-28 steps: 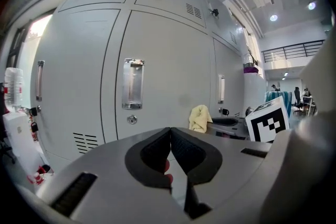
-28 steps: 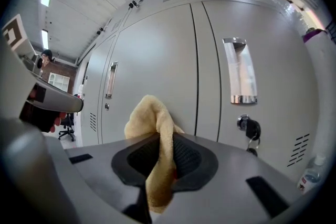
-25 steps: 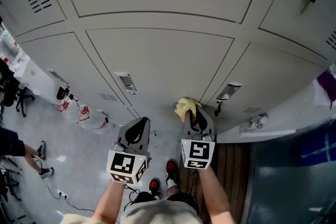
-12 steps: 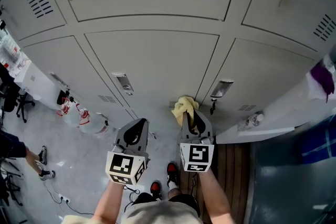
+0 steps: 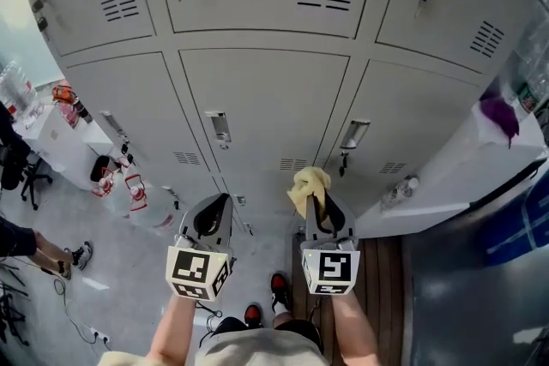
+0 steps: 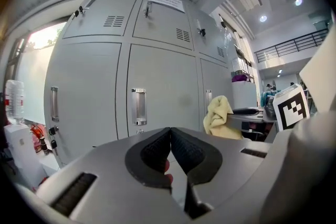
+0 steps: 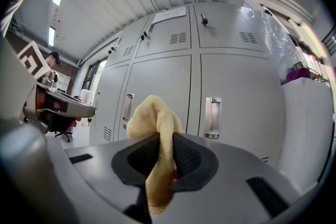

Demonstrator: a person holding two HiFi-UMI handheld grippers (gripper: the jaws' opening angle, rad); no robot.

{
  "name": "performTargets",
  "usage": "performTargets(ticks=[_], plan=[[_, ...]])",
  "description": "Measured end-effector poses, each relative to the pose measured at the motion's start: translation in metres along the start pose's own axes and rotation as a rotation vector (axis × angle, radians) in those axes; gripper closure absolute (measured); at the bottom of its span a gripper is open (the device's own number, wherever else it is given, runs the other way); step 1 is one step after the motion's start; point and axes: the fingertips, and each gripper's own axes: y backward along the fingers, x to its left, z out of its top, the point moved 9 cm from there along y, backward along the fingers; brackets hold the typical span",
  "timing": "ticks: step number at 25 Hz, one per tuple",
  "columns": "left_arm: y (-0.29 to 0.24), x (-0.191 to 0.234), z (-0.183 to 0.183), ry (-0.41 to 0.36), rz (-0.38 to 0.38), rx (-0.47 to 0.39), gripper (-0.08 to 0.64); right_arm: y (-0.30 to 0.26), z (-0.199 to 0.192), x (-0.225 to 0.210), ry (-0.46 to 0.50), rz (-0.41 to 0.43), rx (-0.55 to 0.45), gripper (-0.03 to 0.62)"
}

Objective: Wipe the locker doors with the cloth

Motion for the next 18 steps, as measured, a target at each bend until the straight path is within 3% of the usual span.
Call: performTargets(ticks=[18], plan=[[0.121,0.009,-0.015,-0.033,-0.014,-0.018,0.537,0.141,0.007,0.039,-0.037,-0.098,-0.025,0.522]])
